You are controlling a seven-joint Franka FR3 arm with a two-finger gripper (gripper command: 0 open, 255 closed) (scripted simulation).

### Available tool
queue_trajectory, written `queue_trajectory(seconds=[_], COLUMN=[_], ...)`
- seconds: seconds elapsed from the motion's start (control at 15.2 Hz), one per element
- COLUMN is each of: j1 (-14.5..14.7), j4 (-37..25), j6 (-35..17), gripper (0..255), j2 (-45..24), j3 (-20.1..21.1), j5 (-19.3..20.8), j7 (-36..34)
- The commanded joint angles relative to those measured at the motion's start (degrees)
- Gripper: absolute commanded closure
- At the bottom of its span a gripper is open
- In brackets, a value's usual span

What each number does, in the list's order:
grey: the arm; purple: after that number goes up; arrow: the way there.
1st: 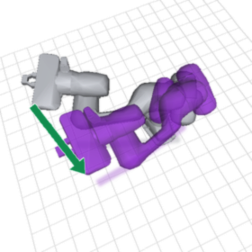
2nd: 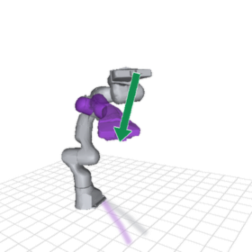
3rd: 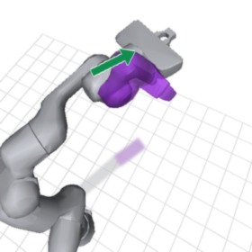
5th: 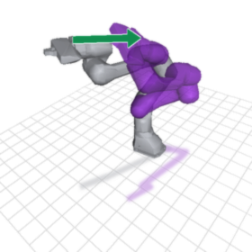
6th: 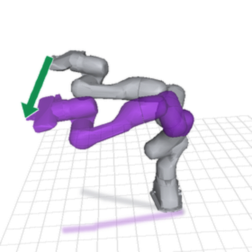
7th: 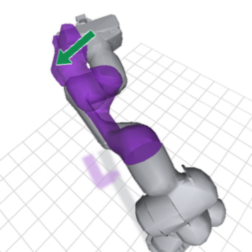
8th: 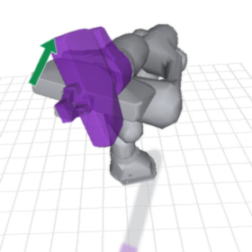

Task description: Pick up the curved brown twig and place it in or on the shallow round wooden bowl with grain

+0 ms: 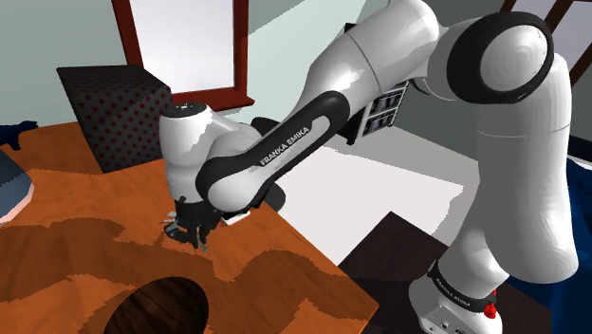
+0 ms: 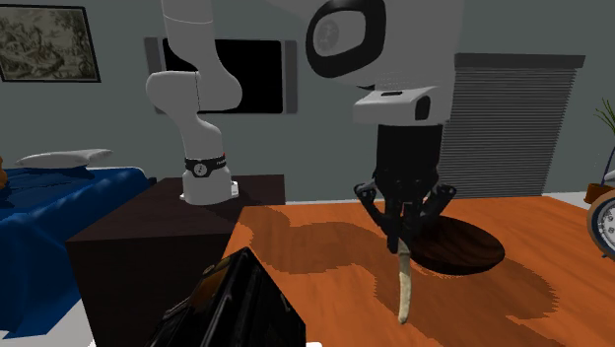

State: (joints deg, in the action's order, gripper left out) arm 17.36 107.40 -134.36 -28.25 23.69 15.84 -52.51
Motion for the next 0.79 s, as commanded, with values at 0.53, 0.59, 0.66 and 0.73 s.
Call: queue_trajectory(seconds=[0.53,0.59,0.66,0.73], j1=[2.24,3.26,4.3,5.36], j4=[-1.47,-1.77,-2.14,-2.58], j6=[4.25,4.43,4.63,4.85], gripper=[255,255,255,255], j2=[2.76,2.54,2.28,1.97], j3=[1.84,2.07,2.26,2.46], j5=[-1.24,-1.0,-0.75,-0.49], j7=[-2.75,-4.06,-5.37,-6.68])
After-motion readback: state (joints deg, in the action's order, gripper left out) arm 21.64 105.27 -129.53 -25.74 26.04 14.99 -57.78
